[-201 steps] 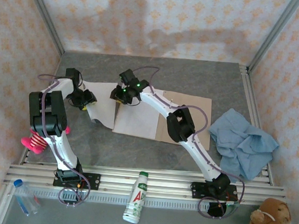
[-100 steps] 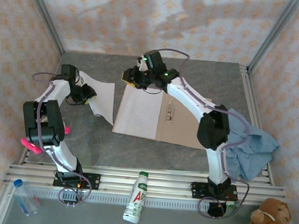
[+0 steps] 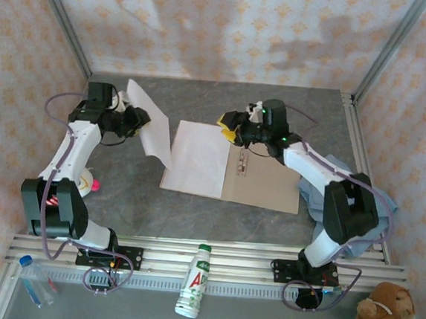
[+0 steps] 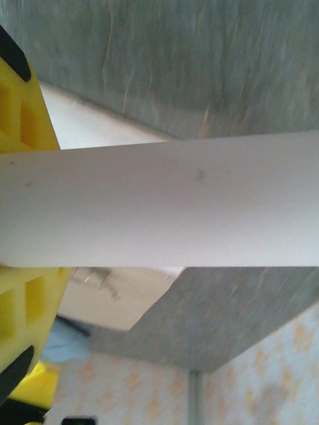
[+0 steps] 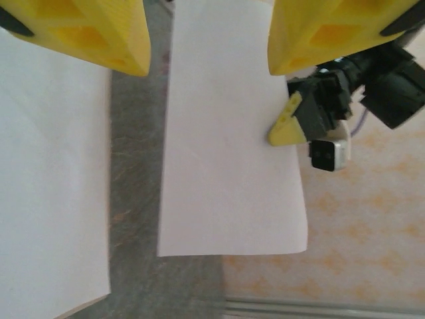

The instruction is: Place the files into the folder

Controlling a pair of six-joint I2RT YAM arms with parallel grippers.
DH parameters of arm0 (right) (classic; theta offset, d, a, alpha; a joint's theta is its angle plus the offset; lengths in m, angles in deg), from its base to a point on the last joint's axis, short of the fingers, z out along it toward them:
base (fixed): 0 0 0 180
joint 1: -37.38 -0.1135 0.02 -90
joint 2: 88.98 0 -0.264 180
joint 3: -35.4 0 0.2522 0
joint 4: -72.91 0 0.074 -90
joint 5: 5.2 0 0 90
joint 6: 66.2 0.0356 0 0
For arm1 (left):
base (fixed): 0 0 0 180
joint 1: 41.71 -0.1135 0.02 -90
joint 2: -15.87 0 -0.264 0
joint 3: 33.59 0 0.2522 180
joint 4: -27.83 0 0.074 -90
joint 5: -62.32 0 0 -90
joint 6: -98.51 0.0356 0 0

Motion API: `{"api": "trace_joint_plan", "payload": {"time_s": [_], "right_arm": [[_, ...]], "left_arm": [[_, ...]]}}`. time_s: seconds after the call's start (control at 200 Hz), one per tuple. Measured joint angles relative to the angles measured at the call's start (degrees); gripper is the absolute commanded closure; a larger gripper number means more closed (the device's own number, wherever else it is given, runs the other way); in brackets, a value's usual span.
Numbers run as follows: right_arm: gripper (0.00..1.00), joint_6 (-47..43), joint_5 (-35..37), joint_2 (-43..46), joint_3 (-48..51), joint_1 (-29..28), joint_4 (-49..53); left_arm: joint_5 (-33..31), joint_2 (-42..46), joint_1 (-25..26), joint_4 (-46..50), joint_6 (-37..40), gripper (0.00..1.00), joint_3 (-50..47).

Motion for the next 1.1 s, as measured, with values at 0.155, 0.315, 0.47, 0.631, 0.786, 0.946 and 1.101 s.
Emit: {"api": "trace_joint_plan", "payload": {"time_s": [0.155,0.315,0.47,0.631,0.786,0.946,1.101], "right_arm": [[0.39,5.25,-2.45,8.07,9.99,1.51,-11.61],[0.34,9.49,-3.23,14.82,19.19,3.72,-19.96],[0.30,11.58,-2.75,20.85,25.44,4.96,-23.67],[0.27,12.72,-1.57,26.58,30.25,4.94,-25.66],[0.22,14.60,1.11,30.38,34.10,4.94,-29.90],[0.21,17.33,4.07,30.91,35.06,4.94,-35.95],[0.19,19.30,6.40,30.91,35.06,4.94,-40.22]], "left_arm": [[1.09,2.21,9.77,-2.01,-3.87,0.69,3.48],[1.22,2.89,18.86,-4.94,-9.01,0.71,7.28],[0.31,2.89,24.39,-7.34,-12.96,0.73,10.97],[-1.11,2.80,27.67,-9.20,-16.13,0.73,14.38],[-3.58,2.71,31.08,-13.84,-20.26,0.73,15.41],[-6.67,2.19,35.47,-18.82,-24.81,0.73,15.43],[-9.27,1.38,38.10,-22.01,-27.65,0.73,15.93]]}}
